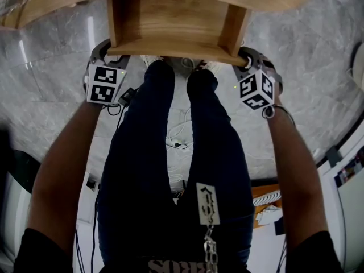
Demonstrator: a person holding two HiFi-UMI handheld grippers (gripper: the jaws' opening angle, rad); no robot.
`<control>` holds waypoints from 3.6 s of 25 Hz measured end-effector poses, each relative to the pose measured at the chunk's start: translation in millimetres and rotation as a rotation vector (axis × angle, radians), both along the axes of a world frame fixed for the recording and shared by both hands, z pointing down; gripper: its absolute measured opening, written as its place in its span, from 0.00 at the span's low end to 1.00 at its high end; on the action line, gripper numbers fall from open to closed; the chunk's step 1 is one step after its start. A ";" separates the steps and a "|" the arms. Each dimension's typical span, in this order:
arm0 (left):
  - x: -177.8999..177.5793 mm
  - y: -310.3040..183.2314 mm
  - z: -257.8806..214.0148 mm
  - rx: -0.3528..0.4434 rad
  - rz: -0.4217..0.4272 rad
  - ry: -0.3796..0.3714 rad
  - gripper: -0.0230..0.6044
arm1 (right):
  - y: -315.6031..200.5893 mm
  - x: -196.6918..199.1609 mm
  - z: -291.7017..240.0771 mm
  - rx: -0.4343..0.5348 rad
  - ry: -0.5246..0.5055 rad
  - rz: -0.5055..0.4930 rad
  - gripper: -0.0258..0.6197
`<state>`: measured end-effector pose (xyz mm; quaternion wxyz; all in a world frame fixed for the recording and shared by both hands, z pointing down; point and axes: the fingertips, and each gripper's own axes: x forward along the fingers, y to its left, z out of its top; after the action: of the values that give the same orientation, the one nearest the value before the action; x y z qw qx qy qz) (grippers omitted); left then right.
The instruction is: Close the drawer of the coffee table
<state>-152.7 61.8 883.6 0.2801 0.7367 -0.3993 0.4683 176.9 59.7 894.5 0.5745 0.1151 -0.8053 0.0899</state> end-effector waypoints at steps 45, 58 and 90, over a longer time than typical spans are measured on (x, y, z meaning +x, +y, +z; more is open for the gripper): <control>-14.9 -152.7 -18.0 -0.036 -0.390 0.191 0.43 | -161.4 5.9 -23.4 -0.039 -0.140 0.547 0.38; -8.0 -72.6 -106.6 -0.095 -0.652 0.328 0.33 | -101.5 51.2 -109.0 -0.063 -0.151 0.890 0.32; 102.3 -164.1 -683.0 0.889 -0.065 0.473 0.07 | -124.5 -66.5 -639.5 0.439 -0.855 0.531 0.09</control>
<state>-50.4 -102.3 200.6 0.0365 0.8579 -0.5085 0.0640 110.4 -64.8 255.0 0.1161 0.3846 -0.9102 0.1002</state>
